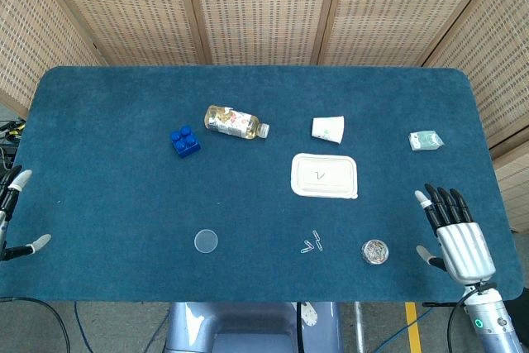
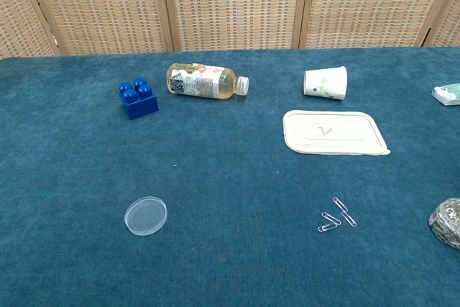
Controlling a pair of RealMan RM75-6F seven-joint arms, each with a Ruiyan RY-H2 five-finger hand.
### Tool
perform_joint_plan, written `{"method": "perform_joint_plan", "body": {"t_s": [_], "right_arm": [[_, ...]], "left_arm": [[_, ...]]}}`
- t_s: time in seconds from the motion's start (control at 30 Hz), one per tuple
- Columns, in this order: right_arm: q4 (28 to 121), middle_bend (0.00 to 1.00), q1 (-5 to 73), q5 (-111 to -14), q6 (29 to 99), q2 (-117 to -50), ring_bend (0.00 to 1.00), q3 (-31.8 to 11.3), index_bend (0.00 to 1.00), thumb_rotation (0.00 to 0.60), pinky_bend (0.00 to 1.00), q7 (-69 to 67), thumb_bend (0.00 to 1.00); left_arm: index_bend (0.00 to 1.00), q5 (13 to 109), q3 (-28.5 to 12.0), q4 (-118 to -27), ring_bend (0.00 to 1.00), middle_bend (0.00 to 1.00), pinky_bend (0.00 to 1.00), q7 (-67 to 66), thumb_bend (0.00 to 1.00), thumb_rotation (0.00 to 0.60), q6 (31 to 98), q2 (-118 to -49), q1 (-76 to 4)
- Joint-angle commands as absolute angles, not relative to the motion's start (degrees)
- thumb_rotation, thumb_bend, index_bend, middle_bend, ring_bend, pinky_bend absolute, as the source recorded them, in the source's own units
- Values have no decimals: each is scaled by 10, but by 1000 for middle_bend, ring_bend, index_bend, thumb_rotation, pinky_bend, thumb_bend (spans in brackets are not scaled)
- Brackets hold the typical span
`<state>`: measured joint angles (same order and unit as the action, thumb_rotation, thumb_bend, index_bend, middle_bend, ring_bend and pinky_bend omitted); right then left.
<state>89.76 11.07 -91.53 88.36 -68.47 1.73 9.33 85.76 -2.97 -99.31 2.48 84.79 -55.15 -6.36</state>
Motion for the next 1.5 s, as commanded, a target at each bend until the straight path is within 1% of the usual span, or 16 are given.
{"method": "perform_joint_plan", "body": {"t_s": [0.03,0.1,0.27,0.33,0.5,0.57,0.77,0.93,1.17,1.5], "right_arm": [[891,0,125,-945,866,-689,0,23,6,600,0,63,0],[893,0,144,-963,838,-687,0,27,46,600,0,40,0],[911,0,210,-994,745,-680,0,27,272,600,0,5,17],[916,0,235,-999,713,-688,0,18,330,600,0,20,48],[921,0,272,-994,661,-714,0,1,422,600,0,55,144],[920,0,293,-982,625,-734,0,-7,451,600,0,72,178],[912,0,324,-951,566,-775,0,-15,478,600,0,103,258],[894,0,339,-929,532,-811,0,-14,487,600,0,134,279],[869,0,346,-908,520,-843,0,-14,512,600,0,158,319],[849,0,350,-888,516,-870,0,-9,513,600,0,174,320]], "left_arm": [[0,857,-30,-993,0,0,0,25,0,600,847,-551,-64],[0,857,-30,-993,0,0,0,24,0,600,847,-552,-64],[0,851,-33,-991,0,0,0,23,0,600,840,-553,-67],[0,845,-35,-989,0,0,0,23,0,600,836,-555,-69],[0,835,-37,-985,0,0,0,22,0,600,826,-556,-73],[0,833,-38,-984,0,0,0,22,0,600,823,-558,-74],[0,828,-39,-981,0,0,0,24,0,600,818,-558,-76],[0,828,-39,-980,0,0,0,27,0,600,817,-557,-76],[0,828,-38,-979,0,0,0,28,0,600,815,-558,-77],[0,827,-38,-977,0,0,0,28,0,600,812,-559,-78]]}}
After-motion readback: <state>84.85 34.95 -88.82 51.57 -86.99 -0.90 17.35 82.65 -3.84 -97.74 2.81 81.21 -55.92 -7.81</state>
